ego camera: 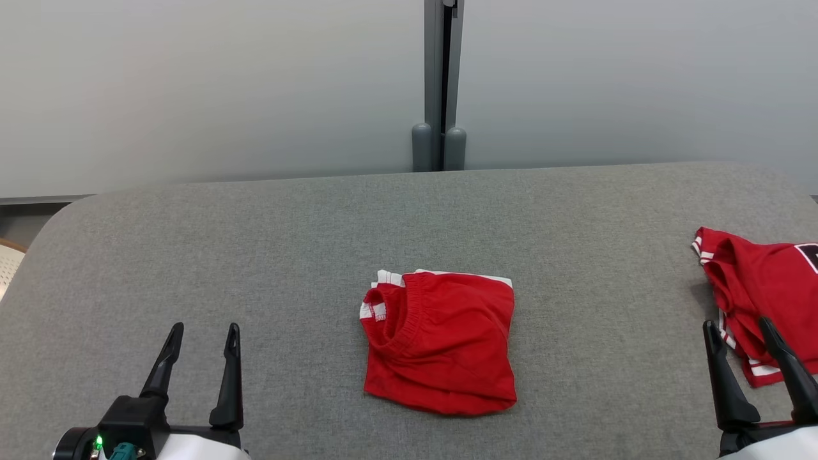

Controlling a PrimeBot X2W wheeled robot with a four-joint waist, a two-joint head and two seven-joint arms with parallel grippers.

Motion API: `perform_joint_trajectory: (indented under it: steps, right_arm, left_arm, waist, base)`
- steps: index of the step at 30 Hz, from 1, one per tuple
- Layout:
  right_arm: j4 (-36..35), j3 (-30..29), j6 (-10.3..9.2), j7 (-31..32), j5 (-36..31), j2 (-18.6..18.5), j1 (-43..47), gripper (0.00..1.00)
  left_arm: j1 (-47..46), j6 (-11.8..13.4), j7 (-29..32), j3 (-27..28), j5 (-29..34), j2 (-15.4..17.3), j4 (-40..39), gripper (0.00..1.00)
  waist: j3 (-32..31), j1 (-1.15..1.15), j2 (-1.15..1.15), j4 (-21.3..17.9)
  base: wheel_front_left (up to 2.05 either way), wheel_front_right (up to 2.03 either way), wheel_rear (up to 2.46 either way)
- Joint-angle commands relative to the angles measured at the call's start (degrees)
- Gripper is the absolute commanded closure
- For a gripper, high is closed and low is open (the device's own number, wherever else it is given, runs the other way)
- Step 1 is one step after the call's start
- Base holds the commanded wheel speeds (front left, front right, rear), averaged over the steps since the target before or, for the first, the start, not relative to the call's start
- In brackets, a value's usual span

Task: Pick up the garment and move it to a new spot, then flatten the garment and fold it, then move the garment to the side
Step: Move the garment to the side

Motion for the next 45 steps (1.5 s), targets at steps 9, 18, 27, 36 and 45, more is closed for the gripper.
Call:
perform_joint_trajectory:
  steps: [9,18,27,36,45]
  right_arm:
    - [2.8,-1.4,-0.01,1.8,0.7,0.7,0.6,0.0]
    - [10.0,2.9,0.0,1.9,2.6,0.3,-5.4,0.0]
    - [20.5,10.0,-0.01,2.7,5.6,2.1,-12.3,0.0]
    - [27.4,11.8,-0.01,9.2,6.1,3.6,-12.9,1.0]
    - [23.2,11.7,-0.08,9.0,2.1,0.0,-14.0,1.0]
  left_arm:
    - [-3.4,-0.9,-1.6,-0.9,0.7,-0.7,0.2,0.0]
    - [-9.5,-2.3,-3.0,-3.1,2.3,-3.6,0.1,0.0]
    - [-13.7,-4.2,-3.5,-3.1,3.4,-7.1,2.0,0.0]
    - [-13.9,-6.0,-3.5,-0.7,5.4,-8.8,2.3,0.0]
    - [-14.2,-7.7,-3.5,0.7,7.2,-10.0,2.8,0.0]
  waist:
    - [1.5,0.0,0.0,5.0]
    - [8.0,0.0,0.0,13.7]
    - [12.2,0.0,0.0,17.3]
    - [12.9,0.0,0.0,15.5]
    - [13.4,0.0,0.0,12.6]
  base:
    - [0.0,0.0,0.0]
    - [0.0,0.0,0.0]
    - [0.0,0.0,0.0]
    - [0.0,0.0,0.0]
    - [0.0,0.0,0.0]
